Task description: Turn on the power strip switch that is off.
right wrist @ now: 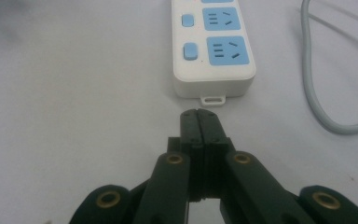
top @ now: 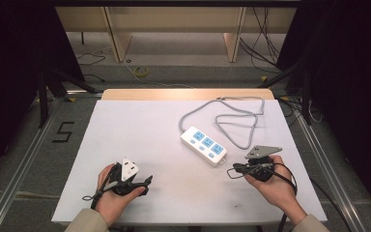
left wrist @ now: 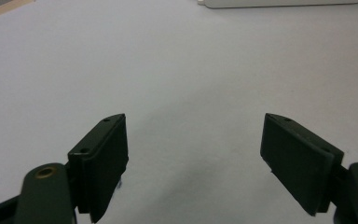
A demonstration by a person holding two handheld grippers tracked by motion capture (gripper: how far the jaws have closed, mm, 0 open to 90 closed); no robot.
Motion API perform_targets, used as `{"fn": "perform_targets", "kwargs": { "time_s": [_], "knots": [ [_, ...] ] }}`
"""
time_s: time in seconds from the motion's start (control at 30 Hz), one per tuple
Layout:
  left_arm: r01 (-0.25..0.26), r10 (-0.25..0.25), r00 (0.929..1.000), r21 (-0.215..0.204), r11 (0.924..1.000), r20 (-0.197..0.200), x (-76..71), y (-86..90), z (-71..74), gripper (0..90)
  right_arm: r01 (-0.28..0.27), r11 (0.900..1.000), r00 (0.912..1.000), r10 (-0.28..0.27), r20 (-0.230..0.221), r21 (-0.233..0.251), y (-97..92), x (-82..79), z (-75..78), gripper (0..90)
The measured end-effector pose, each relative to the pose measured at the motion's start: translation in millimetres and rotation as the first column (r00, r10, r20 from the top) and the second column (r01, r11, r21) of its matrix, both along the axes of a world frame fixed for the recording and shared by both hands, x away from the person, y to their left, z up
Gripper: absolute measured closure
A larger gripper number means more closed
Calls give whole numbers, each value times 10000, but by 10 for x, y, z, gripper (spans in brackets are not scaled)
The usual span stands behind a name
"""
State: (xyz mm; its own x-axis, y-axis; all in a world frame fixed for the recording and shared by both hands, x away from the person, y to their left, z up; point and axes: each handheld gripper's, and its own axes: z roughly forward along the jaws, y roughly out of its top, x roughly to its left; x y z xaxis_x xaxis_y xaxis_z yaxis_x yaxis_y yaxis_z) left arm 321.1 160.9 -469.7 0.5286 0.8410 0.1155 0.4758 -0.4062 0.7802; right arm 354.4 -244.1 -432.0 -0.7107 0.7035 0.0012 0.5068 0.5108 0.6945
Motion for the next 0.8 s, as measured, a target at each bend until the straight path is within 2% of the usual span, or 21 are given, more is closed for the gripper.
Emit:
{"fn": "perform_targets", "kwargs": {
  "time_s": [0.8],
  "knots": [
    [-19,19,10000,17,10000,-7,1,-6,-1,232,-102,9996,9997,96,-225,-262,90,96,72,900]
  ]
}}
